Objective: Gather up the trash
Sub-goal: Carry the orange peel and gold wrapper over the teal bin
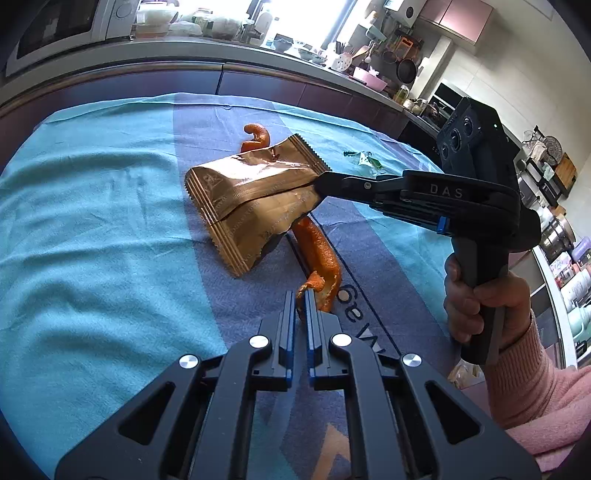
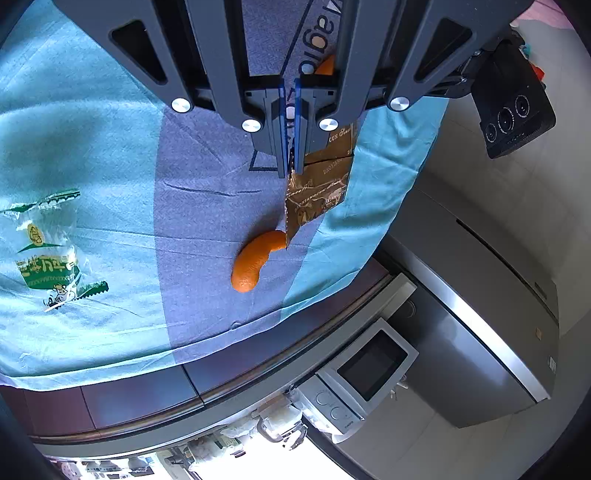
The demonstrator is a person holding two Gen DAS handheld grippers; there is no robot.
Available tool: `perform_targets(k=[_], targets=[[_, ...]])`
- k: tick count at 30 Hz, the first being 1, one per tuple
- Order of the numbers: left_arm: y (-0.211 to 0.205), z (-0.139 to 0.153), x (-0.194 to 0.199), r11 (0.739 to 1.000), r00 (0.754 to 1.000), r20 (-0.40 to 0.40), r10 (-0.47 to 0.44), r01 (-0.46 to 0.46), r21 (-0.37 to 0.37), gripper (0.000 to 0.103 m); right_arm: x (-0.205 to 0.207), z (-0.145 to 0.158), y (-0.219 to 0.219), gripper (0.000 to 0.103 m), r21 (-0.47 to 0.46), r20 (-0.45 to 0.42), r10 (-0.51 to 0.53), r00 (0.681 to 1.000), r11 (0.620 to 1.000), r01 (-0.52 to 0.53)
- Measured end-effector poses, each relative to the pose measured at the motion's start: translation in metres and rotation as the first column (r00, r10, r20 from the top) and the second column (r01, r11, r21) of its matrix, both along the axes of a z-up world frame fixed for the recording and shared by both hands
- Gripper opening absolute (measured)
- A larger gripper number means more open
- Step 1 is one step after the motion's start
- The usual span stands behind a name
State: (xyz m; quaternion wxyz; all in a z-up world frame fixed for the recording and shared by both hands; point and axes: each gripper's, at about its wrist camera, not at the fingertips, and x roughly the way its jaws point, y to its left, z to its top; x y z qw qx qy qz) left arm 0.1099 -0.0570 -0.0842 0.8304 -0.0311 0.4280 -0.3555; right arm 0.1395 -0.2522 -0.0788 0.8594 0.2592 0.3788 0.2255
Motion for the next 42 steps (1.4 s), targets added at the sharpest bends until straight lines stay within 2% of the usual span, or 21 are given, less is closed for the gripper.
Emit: perform_targets(k=[8, 22, 42], targets=[[0.014, 0.010, -0.004, 0.999, 0.999, 0.024, 0.030, -0.030, -0.016, 0.004, -0.002, 0.007, -0.001, 0.002, 0.036, 0.026, -0.006, 1.000, 0.999, 0.005], [0.064, 0.038, -0.019, 0.992, 0.986, 0.110, 0.127, -0.126, -0.016, 0.004, -0.001, 0.029, 0.010, 0.002, 0.082, 0.083, 0.014, 0.996, 0.996, -0.021], [0.137, 0.065, -0.038, 0.957, 0.940, 0.181, 0.288, -0.287, -0.030, 0.004, 0.008, 0.054, 0.055, 0.002, 0.098, 0.130, 0.095, 0.987, 0.989, -0.108]])
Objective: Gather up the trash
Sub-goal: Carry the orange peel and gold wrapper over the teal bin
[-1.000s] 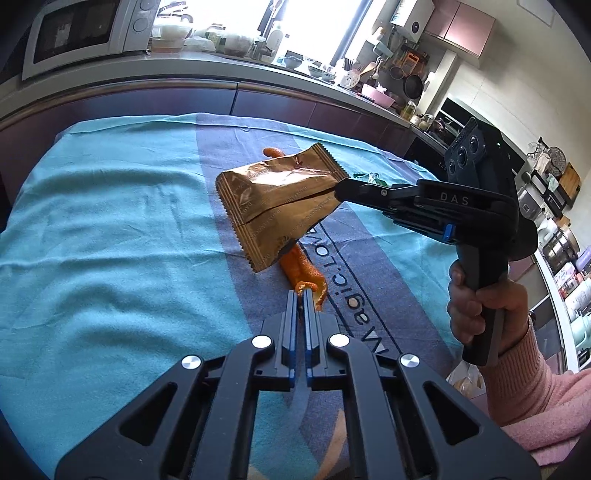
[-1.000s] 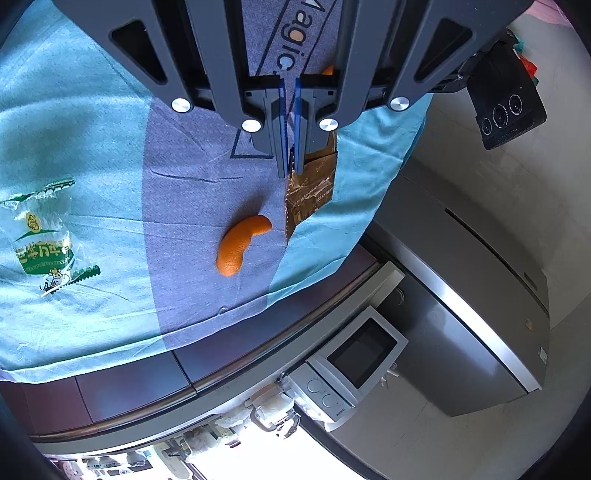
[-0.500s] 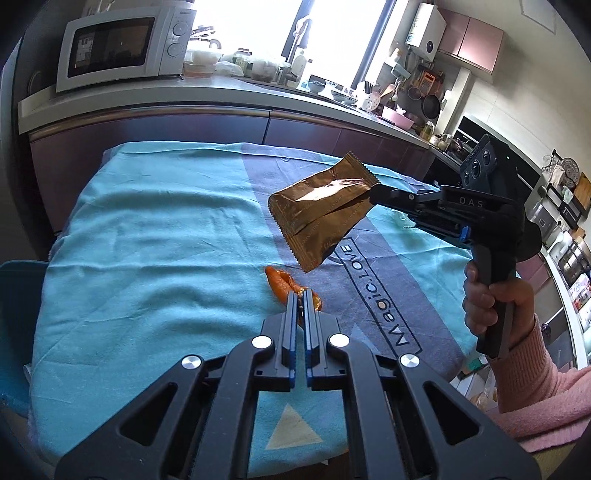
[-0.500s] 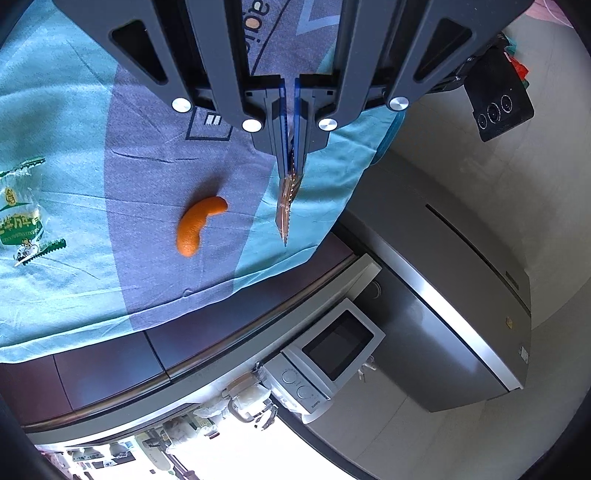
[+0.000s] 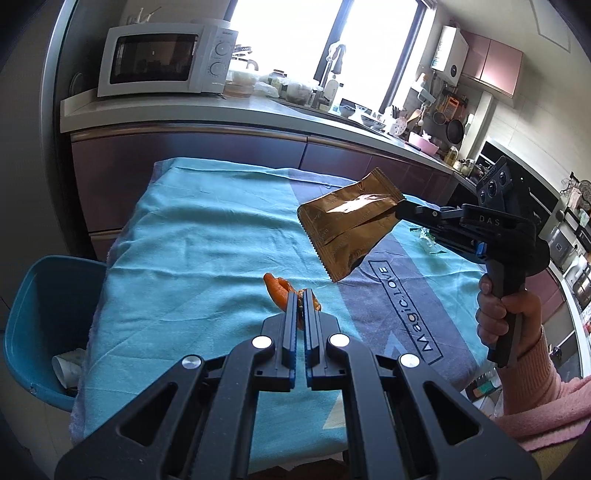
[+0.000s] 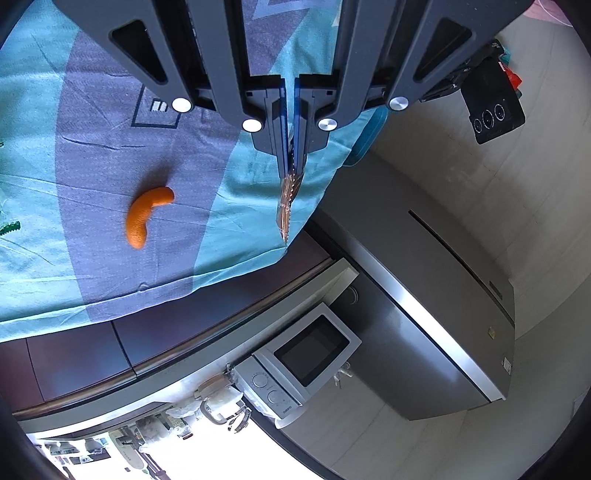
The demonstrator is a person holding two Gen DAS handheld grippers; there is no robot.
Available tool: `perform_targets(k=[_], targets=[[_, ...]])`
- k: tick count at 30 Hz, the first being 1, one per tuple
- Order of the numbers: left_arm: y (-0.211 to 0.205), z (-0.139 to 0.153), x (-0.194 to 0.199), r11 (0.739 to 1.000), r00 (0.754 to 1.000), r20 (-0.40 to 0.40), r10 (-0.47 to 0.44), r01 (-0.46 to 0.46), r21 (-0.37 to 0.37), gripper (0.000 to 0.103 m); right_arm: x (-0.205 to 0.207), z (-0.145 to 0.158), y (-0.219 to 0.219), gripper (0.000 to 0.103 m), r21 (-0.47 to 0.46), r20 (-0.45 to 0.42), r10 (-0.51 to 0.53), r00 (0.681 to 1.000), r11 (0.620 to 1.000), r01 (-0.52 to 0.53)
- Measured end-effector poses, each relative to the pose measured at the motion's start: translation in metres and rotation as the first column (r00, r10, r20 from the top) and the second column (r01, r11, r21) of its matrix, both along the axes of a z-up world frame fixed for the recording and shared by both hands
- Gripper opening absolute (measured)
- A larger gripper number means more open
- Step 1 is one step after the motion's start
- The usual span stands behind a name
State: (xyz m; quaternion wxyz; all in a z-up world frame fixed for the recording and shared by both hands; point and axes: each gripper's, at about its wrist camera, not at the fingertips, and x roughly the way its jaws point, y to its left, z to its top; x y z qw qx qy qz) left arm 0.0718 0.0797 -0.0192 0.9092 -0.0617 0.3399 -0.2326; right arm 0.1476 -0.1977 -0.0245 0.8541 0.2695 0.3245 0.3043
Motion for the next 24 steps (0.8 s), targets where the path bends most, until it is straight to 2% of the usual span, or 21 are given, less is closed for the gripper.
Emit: perform_targets(k=[13, 24], targets=[[0.038, 0.012, -0.010, 0.997, 0.996, 0.034, 0.080, -0.080, 0.012, 0.003, 0.011, 0.007, 0.047, 0.002, -0.001, 0.010, 0.099, 0.995, 0.995, -0.099], [0.077, 0.026, -0.021, 0.984, 0.982, 0.063, 0.178, -0.179, 0.005, 0.004, 0.019, 0.012, 0.089, 0.002, -0.004, 0.016, 0.182, 0.983, 0.983, -0.182]])
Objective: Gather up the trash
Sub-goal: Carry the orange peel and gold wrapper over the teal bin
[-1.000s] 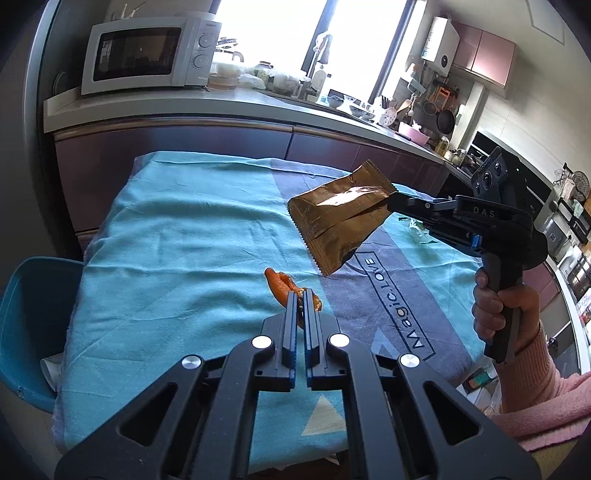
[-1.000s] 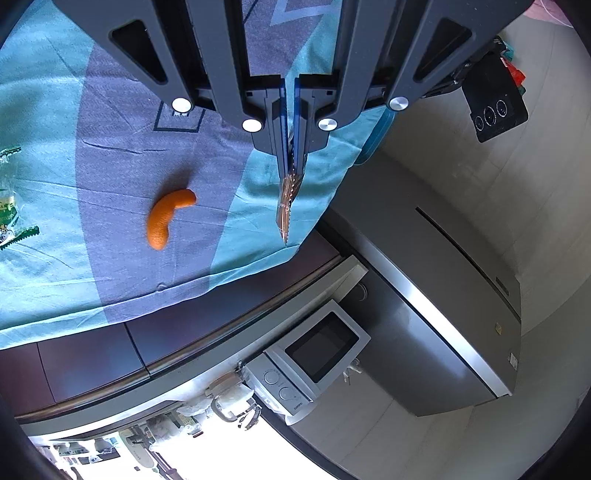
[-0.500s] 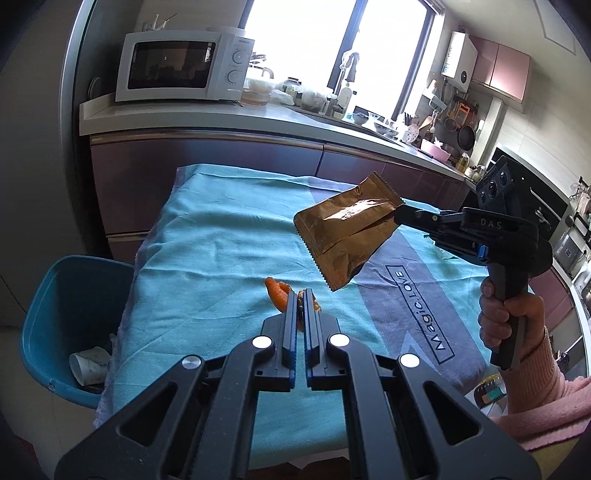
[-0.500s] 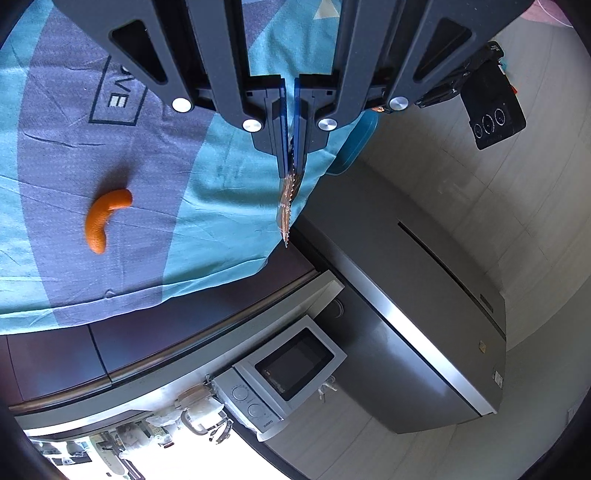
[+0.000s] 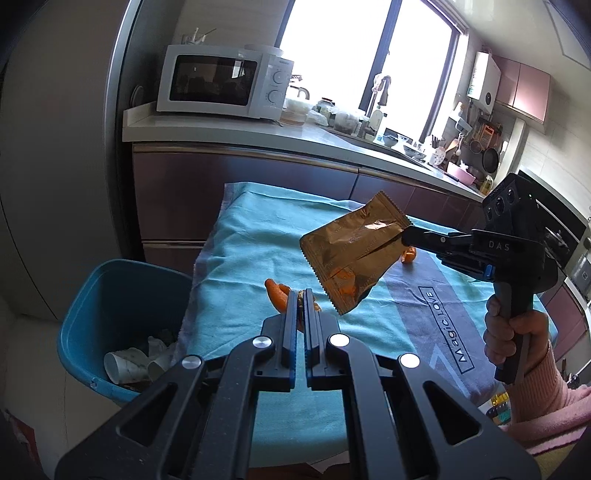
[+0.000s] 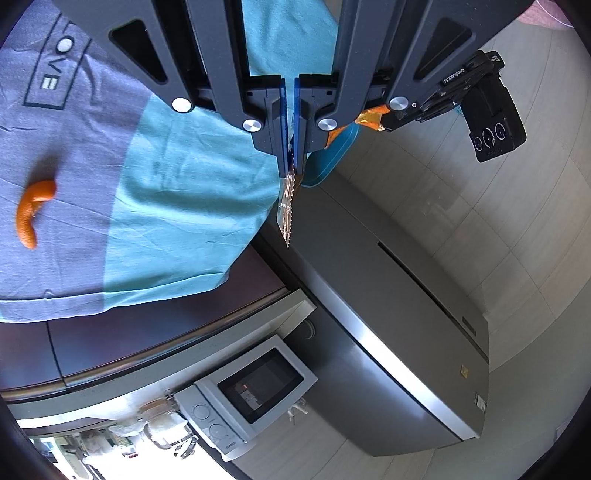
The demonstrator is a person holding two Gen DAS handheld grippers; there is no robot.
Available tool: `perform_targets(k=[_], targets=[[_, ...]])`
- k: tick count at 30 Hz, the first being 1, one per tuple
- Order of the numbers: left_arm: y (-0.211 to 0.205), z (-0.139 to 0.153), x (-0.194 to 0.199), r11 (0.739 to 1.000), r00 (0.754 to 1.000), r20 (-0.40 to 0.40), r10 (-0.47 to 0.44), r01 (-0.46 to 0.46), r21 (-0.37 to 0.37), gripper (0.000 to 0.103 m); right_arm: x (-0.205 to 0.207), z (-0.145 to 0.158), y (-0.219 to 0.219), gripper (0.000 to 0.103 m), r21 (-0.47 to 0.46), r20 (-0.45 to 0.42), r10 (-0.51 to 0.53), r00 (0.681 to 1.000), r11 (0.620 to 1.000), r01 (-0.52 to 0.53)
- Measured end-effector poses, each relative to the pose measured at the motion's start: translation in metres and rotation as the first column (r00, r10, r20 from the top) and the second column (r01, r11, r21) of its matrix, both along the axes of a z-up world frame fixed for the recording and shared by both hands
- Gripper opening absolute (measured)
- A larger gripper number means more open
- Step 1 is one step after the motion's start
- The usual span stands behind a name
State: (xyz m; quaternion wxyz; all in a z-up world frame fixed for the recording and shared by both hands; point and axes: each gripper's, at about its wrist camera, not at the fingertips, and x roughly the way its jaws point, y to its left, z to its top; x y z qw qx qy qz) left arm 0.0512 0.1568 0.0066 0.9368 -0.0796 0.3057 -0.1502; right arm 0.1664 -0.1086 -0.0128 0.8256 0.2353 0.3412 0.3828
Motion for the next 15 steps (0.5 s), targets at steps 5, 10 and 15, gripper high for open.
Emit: perform_targets(k=[5, 10, 15], targets=[[0.015, 0.005, -0.003, 0.999, 0.999, 0.010, 0.037, -0.037, 0.002, 0.004, 0.003, 0.001, 0.017, 0.002, -0.003, 0.002, 0.034, 0.999, 0.999, -0.034], [0.028, 0.009, -0.007, 0.997, 0.997, 0.022, 0.073, -0.073, 0.006, 0.004, 0.005, 0.001, 0.031, 0.002, -0.004, 0.005, 0.062, 0.998, 0.998, -0.062], [0.041, 0.011, -0.009, 0.993, 0.993, 0.023, 0.115, -0.115, 0.009, 0.004, 0.007, 0.003, 0.046, 0.002, -0.011, 0.007, 0.092, 0.996, 0.996, -0.092]])
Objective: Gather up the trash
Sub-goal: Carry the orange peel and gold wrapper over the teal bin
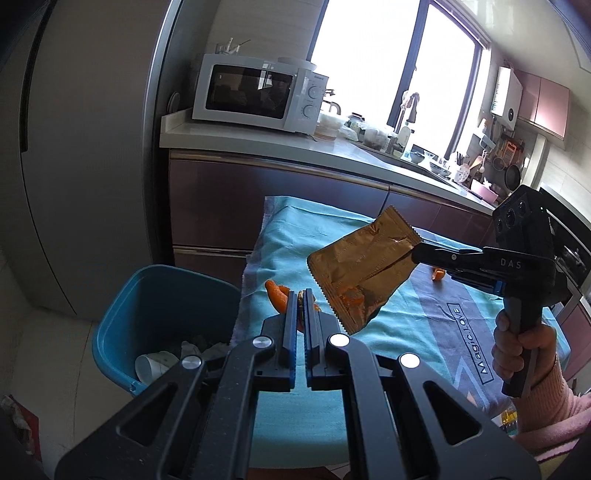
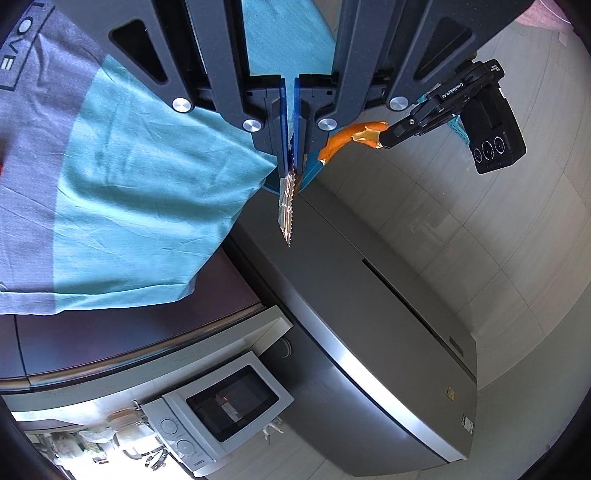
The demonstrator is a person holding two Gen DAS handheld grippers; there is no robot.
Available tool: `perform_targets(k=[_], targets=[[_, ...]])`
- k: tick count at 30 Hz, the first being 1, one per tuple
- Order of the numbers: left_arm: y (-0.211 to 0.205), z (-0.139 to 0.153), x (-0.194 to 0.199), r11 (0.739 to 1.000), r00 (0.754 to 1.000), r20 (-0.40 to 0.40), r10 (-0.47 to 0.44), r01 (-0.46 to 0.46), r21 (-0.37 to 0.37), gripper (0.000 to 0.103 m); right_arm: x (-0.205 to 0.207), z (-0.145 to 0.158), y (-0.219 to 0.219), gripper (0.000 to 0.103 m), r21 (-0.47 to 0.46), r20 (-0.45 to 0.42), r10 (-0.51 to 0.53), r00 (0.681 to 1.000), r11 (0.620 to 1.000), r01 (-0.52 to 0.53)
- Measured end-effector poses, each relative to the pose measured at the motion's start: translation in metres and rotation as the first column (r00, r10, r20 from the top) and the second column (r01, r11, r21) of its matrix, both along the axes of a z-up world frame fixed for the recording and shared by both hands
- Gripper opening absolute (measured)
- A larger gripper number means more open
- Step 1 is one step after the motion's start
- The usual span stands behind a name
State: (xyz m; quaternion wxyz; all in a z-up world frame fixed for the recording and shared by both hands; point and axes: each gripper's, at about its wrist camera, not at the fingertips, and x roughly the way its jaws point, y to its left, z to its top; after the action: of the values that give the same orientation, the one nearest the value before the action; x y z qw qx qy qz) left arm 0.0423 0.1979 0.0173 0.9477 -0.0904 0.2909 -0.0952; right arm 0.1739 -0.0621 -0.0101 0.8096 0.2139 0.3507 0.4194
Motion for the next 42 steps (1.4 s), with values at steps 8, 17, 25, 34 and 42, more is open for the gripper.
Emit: perform_targets(k=[8, 17, 25, 34, 42], targets=[[0.025, -0.001, 0.005, 0.998, 0.998, -0.005, 0.056, -0.056, 0.000, 0.004, 0.001, 0.004, 0.025, 0.002, -0.008, 0.007, 0.052, 0.999, 0.999, -0.052], [0.046, -0.010, 0.011, 0.994, 0.994, -0.026, 0.108, -0.108, -0.008, 0.004, 0.007, 0.006, 0.052, 0.002, -0.026, 0.007, 0.098, 0.995, 0.995, -0.098], [0.057, -0.020, 0.017, 0.991, 0.990, -0.047, 0.136, -0.137, -0.003, 0.003, 0.014, 0.004, 0.074, 0.002, -0.048, -0.006, 0.121, 0.993, 0.991, -0.122], [0.066, -0.032, 0.031, 0.986, 0.983, -0.082, 0.166, -0.167, -0.011, 0.003, 0.022, -0.003, 0.090, 0.002, -0.076, -0.029, 0.132, 0.991, 0.988, -0.134], [0.068, -0.045, 0.042, 0.984, 0.978, -0.112, 0.177, -0.179, -0.008, 0.004, 0.028, -0.012, 0.104, 0.002, -0.102, -0.051, 0.139, 0.989, 0.984, -0.144]])
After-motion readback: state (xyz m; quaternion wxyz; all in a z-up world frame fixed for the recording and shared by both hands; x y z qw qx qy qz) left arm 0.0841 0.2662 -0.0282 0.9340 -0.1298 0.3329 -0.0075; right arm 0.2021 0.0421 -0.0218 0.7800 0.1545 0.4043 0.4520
